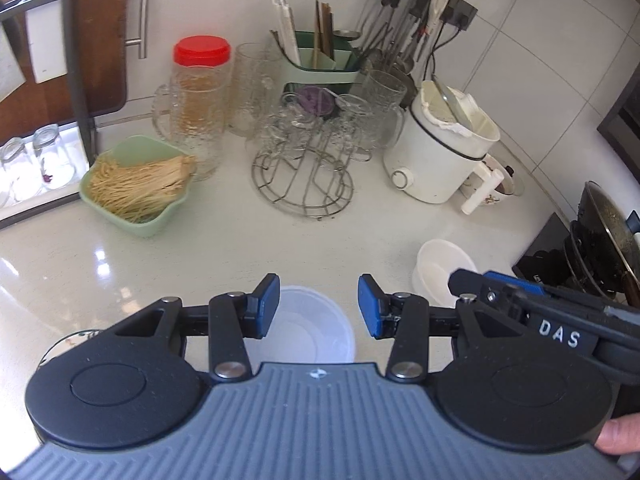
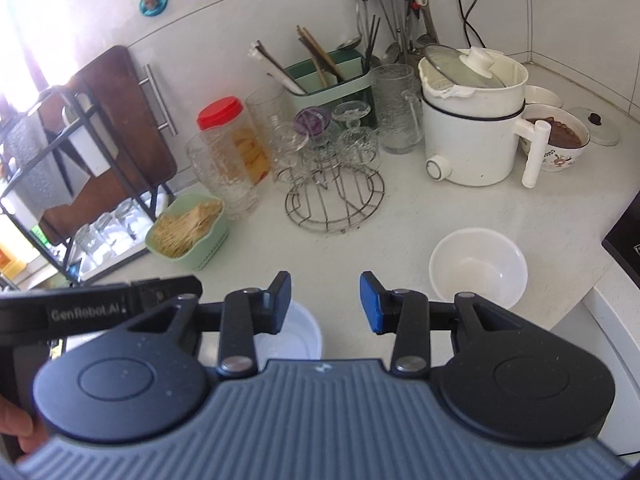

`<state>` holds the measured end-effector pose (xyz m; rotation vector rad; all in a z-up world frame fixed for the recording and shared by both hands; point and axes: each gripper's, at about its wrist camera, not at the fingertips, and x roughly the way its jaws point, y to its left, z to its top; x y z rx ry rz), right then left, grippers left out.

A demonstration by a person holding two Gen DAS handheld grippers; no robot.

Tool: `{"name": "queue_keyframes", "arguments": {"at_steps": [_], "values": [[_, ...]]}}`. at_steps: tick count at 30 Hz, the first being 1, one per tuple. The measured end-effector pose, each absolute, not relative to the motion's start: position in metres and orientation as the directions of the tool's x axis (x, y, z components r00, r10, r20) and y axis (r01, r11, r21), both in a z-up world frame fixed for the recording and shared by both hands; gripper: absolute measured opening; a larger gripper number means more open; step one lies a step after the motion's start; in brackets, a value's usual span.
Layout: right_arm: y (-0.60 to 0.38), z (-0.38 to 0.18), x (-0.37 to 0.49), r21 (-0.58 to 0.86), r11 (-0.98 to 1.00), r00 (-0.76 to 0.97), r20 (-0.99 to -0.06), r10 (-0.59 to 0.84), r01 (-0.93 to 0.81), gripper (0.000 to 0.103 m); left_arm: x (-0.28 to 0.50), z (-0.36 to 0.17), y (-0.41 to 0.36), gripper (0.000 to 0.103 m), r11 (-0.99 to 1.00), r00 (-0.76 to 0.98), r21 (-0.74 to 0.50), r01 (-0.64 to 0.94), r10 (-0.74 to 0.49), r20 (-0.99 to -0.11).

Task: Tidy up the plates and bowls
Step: 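Move both open grippers toward the rim of the white bowl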

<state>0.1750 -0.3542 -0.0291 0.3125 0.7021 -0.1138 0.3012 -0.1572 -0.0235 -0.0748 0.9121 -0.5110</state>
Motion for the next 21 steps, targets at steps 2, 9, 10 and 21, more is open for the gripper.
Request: {"name": "queue_keyframes", "arguments": {"at_steps": [2, 9, 10, 21], "values": [[-0.361, -0.029, 0.178, 0.233, 0.949, 0.763, -0.646, -0.013, 0.213, 0.041, 0.306, -0.025, -0.166, 0.049, 0.879, 0.495, -0.266, 0.396, -0.449, -0.744], [-0.393, -0.033, 0.182, 0.23, 0.936, 0.761, -0.647, -0.057, 0.266, 0.041, 0.326, -0.032, -0.204, 0.049, 0.86, 0.453, -0.27, 0.432, -0.467, -0.76], [-0.398, -0.034, 0.182, 0.232, 0.933, 0.763, -0.644, -0.063, 0.273, 0.041, 0.328, -0.033, -0.211, 0.049, 0.855, 0.447, -0.269, 0.443, -0.47, -0.761], [-0.452, -0.039, 0.182, 0.231, 0.902, 0.747, -0.652, -0.134, 0.364, 0.041, 0.345, -0.049, -0.286, 0.049, 0.811, 0.374, -0.262, 0.524, -0.495, -0.784]]}}
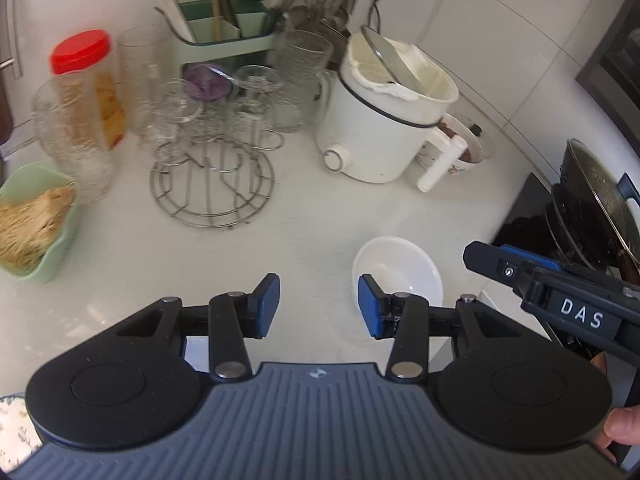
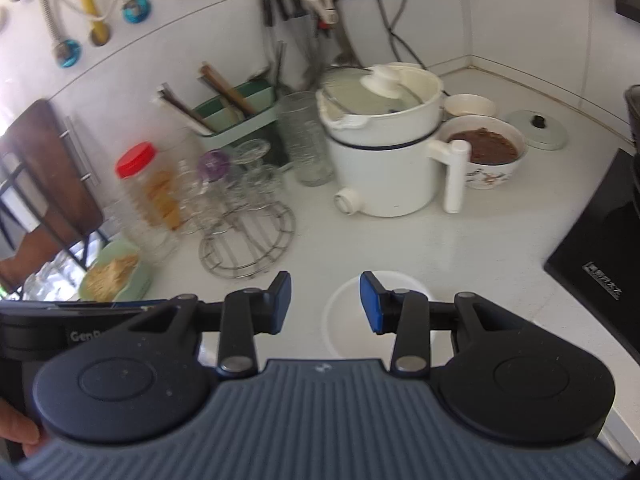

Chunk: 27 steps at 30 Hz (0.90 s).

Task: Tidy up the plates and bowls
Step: 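Move both open grippers toward the rim of the white bowl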

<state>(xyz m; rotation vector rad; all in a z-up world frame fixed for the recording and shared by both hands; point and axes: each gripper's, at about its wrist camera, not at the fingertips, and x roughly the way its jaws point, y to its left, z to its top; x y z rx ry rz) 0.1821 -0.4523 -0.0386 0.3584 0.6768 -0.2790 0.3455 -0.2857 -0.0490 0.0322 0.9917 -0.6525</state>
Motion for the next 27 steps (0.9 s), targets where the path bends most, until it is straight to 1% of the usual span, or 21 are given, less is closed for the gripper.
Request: {"name": "queue_keyframes", "arguments": {"at_steps": [4, 8, 10, 11, 13, 14, 15, 17, 22, 27], "values": [[-0.465, -0.055, 0.184, 0.198, 0.895, 0.716, -0.677, -0.171, 0.401, 0.041, 0.353, -0.06, -0.304, 0.049, 0.806, 0.346, -0.248, 0.538, -0.479, -0.807], [-0.479, -0.072, 0.18, 0.206, 0.884, 0.691, -0.704, -0.163, 0.419, 0.041, 0.361, -0.074, -0.317, 0.049, 0.809, 0.328, -0.228, 0.542, -0.454, -0.828], [-0.485, -0.078, 0.178, 0.203, 0.882, 0.683, -0.711, -0.166, 0.426, 0.041, 0.365, -0.082, -0.324, 0.053, 0.814, 0.312, -0.225, 0.535, -0.438, -0.843], [-0.488, -0.081, 0.178, 0.207, 0.88, 0.683, -0.712, -0.163, 0.427, 0.041, 0.368, -0.086, -0.327, 0.059, 0.816, 0.307, -0.226, 0.533, -0.434, -0.847], [-0.492, -0.086, 0.179, 0.201, 0.891, 0.684, -0.714, -0.151, 0.407, 0.041, 0.372, -0.093, -0.334, 0.06, 0.815, 0.291, -0.229, 0.533, -0.431, -0.854], [-0.495, -0.088, 0.18, 0.189, 0.894, 0.679, -0.717, -0.157, 0.406, 0.045, 0.374, -0.096, -0.337, 0.06, 0.815, 0.284, -0.229, 0.533, -0.427, -0.858], [-0.497, -0.09, 0.181, 0.188, 0.894, 0.68, -0.716, -0.158, 0.406, 0.057, 0.376, -0.099, -0.34, 0.06, 0.816, 0.279, -0.229, 0.531, -0.423, -0.862], [-0.504, -0.095, 0.182, 0.21, 0.89, 0.689, -0.71, -0.146, 0.405, 0.071, 0.379, -0.104, -0.345, 0.06, 0.815, 0.275, -0.231, 0.531, -0.424, -0.863], [-0.521, -0.118, 0.192, 0.224, 0.882, 0.667, -0.734, -0.128, 0.416, 0.071, 0.387, -0.111, -0.354, 0.06, 0.821, 0.276, -0.238, 0.52, -0.425, -0.862], [-0.534, -0.136, 0.197, 0.268, 0.864, 0.653, -0.752, -0.09, 0.427, 0.069, 0.39, -0.121, -0.359, 0.06, 0.818, 0.258, -0.258, 0.514, -0.434, -0.863]]}}
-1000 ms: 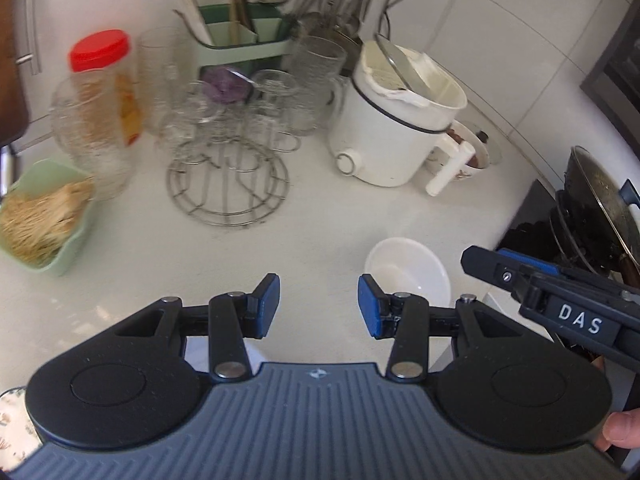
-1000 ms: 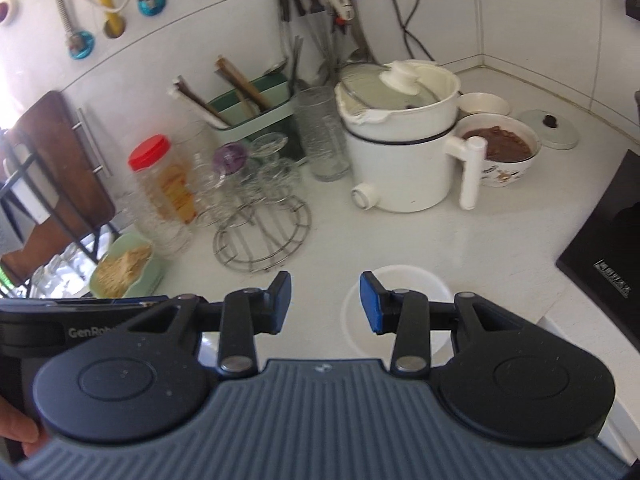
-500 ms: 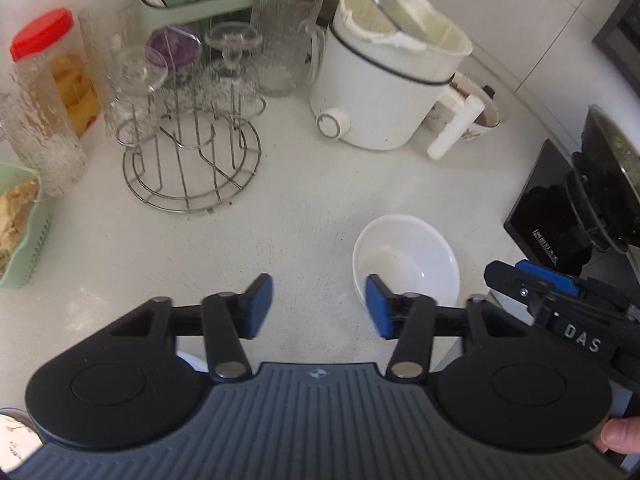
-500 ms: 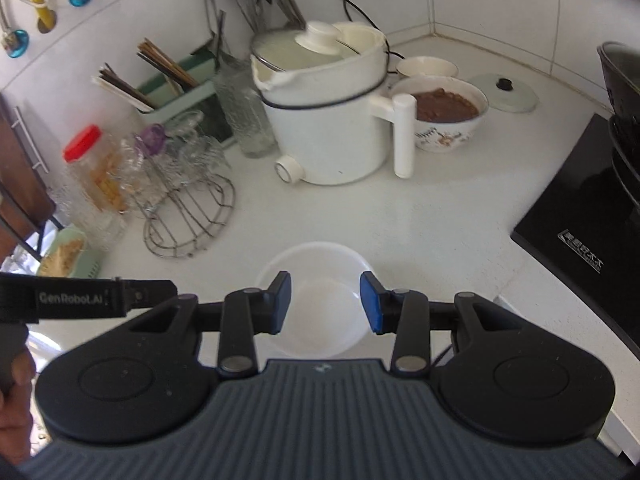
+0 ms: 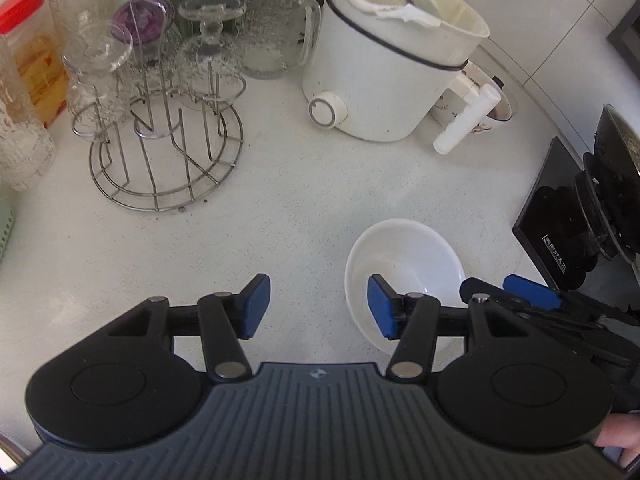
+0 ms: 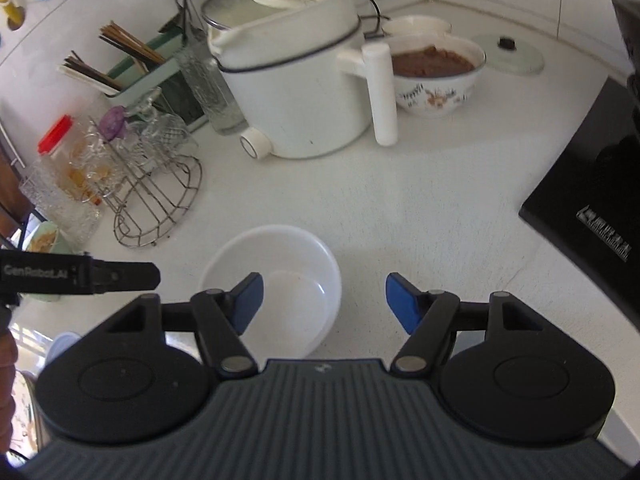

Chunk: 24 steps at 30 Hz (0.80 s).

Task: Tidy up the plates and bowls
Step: 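Move both open grippers toward the rim of the white bowl, then close both grippers on the rim of the white bowl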

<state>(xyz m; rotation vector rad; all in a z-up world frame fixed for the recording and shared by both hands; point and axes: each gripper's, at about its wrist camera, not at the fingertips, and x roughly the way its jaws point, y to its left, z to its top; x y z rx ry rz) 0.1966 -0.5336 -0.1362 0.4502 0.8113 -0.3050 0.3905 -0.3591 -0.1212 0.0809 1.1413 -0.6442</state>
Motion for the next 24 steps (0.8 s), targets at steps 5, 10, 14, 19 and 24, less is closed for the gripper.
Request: {"name": "queue_keyframes", "arguments": {"at_steps": [5, 10, 14, 19, 24], "values": [[-0.54, -0.145, 0.201, 0.295, 0.857, 0.646, -0.761, -0.056, 0.422, 0.057, 0.397, -0.135, -0.364, 0.06, 0.801, 0.198, -0.329, 0.5, -0.475, -0.858], [-0.543, -0.155, 0.209, 0.29, 0.852, 0.613, -0.789, -0.045, 0.436, 0.044, 0.401, -0.148, -0.372, 0.058, 0.799, 0.152, -0.351, 0.489, -0.474, -0.867], [-0.544, -0.161, 0.217, 0.282, 0.858, 0.596, -0.802, -0.034, 0.429, 0.032, 0.403, -0.159, -0.376, 0.043, 0.797, 0.135, -0.345, 0.496, -0.463, -0.876], [-0.542, -0.165, 0.221, 0.277, 0.866, 0.585, -0.811, -0.021, 0.415, 0.022, 0.404, -0.169, -0.378, 0.029, 0.788, 0.103, -0.358, 0.501, -0.465, -0.88], [-0.542, -0.166, 0.223, 0.277, 0.87, 0.581, -0.814, -0.014, 0.409, 0.015, 0.403, -0.171, -0.38, 0.026, 0.784, 0.098, -0.367, 0.501, -0.473, -0.876]]}}
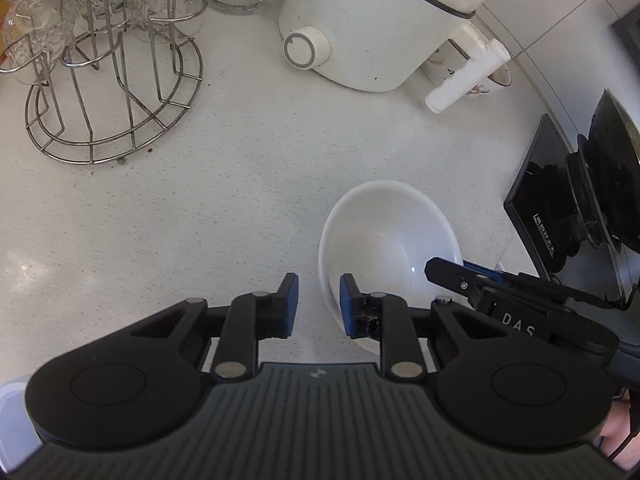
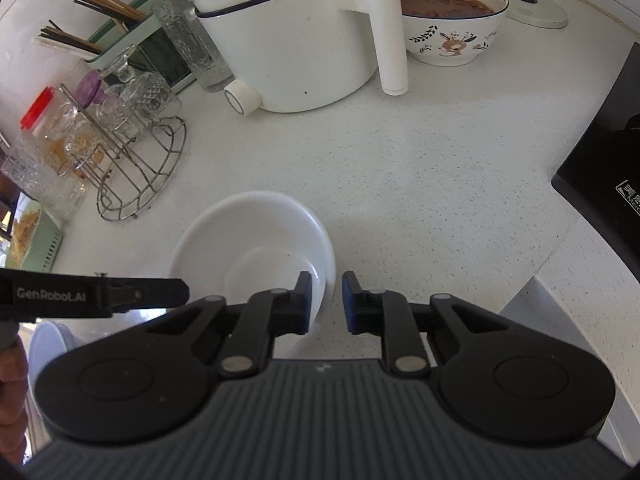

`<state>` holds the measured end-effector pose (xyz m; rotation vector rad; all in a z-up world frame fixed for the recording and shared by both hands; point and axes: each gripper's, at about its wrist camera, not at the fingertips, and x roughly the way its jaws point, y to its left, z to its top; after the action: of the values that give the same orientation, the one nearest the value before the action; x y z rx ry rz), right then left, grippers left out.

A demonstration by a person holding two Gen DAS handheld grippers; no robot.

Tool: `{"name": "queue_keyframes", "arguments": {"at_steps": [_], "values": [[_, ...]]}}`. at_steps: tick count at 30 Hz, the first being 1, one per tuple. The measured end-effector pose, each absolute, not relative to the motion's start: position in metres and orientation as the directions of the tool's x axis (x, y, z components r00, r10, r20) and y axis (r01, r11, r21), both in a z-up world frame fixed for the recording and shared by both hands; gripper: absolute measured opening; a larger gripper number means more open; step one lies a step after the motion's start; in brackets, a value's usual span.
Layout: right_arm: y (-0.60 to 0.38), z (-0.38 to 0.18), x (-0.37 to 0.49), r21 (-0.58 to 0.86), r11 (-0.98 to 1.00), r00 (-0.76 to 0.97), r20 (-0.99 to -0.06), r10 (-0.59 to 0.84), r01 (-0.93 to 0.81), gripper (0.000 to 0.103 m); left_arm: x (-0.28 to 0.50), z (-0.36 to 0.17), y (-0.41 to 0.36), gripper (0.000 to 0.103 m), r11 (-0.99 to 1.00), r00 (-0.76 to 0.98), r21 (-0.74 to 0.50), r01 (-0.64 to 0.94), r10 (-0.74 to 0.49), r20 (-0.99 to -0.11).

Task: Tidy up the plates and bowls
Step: 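Close both grippers on the rim of the white bowl, then lift and carry the white bowl over the translucent bowls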

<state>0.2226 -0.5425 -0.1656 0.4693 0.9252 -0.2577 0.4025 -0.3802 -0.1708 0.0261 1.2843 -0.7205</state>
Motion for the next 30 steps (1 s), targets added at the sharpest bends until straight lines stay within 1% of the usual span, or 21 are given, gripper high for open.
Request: {"name": "queue_keyframes", "arguments": {"at_steps": [3, 5, 8, 17, 23, 30], "values": [[-0.54, -0.164, 0.224, 0.259, 0.88, 0.582, -0.813, -0.023, 0.397, 0.011, 0.401, -0.169, -0.381, 0.026, 0.779, 0.099, -0.374, 0.503, -0.482, -0.87], [-0.54, -0.163, 0.224, 0.268, 0.881, 0.589, -0.808, -0.015, 0.391, 0.011, 0.4, -0.167, -0.38, 0.026, 0.777, 0.103, -0.379, 0.502, -0.489, -0.866], [-0.538, -0.163, 0.222, 0.247, 0.888, 0.59, -0.807, -0.034, 0.389, 0.011, 0.397, -0.167, -0.379, 0.026, 0.778, 0.102, -0.382, 0.499, -0.491, -0.865], [-0.541, -0.153, 0.221, 0.266, 0.894, 0.615, -0.789, -0.012, 0.36, 0.011, 0.39, -0.156, -0.373, 0.026, 0.78, 0.127, -0.4, 0.482, -0.514, -0.848], [-0.541, -0.14, 0.215, 0.277, 0.894, 0.63, -0.776, -0.008, 0.353, 0.011, 0.386, -0.14, -0.368, 0.026, 0.781, 0.145, -0.426, 0.456, -0.538, -0.831], [-0.54, -0.12, 0.203, 0.323, 0.873, 0.645, -0.764, 0.014, 0.365, 0.011, 0.37, -0.113, -0.365, 0.027, 0.788, 0.185, -0.405, 0.463, -0.533, -0.826]]}}
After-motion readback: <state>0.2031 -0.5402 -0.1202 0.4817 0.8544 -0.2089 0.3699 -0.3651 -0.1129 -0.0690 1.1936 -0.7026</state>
